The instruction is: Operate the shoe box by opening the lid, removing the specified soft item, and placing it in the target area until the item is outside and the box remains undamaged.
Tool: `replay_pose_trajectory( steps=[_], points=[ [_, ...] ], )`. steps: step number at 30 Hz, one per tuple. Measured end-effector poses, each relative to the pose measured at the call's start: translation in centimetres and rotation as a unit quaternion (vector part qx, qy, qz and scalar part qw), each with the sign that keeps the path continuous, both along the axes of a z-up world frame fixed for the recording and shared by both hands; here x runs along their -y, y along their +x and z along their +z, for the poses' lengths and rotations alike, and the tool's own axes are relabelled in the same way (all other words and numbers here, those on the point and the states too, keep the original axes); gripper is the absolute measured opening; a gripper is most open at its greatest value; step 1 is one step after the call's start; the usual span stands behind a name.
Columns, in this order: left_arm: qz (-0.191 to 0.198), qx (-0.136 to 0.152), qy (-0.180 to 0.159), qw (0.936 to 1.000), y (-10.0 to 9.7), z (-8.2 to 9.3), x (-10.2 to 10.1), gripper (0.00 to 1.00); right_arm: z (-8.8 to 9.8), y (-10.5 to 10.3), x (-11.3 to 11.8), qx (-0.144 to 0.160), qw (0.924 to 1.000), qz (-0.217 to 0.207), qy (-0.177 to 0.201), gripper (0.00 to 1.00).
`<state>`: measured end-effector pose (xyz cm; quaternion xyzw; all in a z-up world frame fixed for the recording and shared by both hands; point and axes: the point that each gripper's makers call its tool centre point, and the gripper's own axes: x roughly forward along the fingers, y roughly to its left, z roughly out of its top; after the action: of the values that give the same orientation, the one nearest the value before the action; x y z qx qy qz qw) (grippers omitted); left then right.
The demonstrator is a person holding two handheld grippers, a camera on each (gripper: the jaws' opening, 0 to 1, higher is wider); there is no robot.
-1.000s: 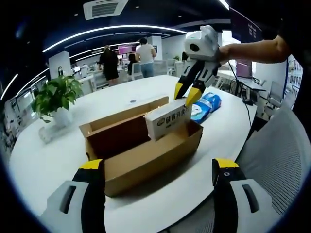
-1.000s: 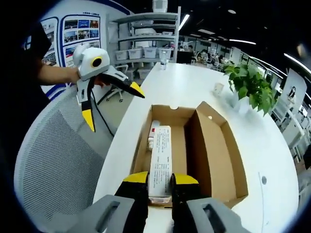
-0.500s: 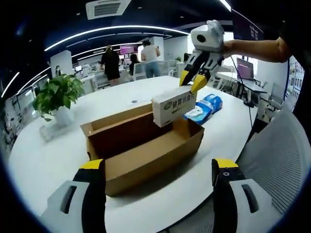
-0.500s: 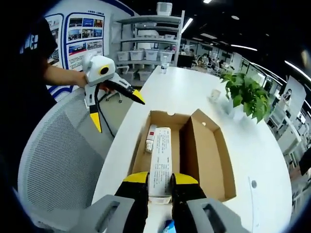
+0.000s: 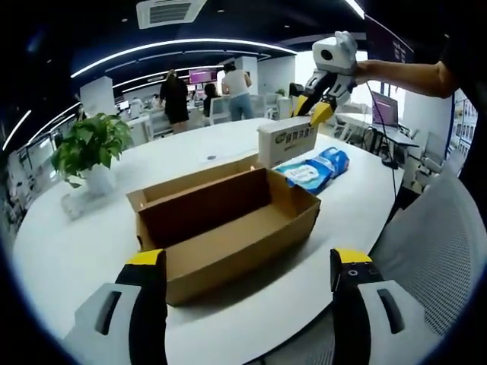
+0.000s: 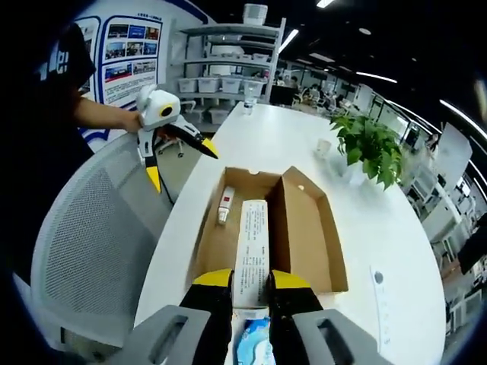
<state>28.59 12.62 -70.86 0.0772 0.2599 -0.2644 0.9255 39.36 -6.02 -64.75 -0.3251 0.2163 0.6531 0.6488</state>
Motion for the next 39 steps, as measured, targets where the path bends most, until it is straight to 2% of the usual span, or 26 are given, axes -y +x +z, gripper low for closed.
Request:
replay_pose_trajectory(
  steps=[23, 39],
  points=[
    [-0.004, -0.005, 0.004, 1.0000, -0.2, -0.2, 0.2, 0.92, 0.5, 3.5, 6.8, 0.031, 0.9983, -0.041, -0.029, 0.13],
    [-0.004, -0.005, -0.004, 1.0000, -0.1, -0.2, 0.4, 0.94, -0.6, 5.6, 11.3, 0.042, 0.9951, -0.069, -0.057, 0.13]
  ],
)
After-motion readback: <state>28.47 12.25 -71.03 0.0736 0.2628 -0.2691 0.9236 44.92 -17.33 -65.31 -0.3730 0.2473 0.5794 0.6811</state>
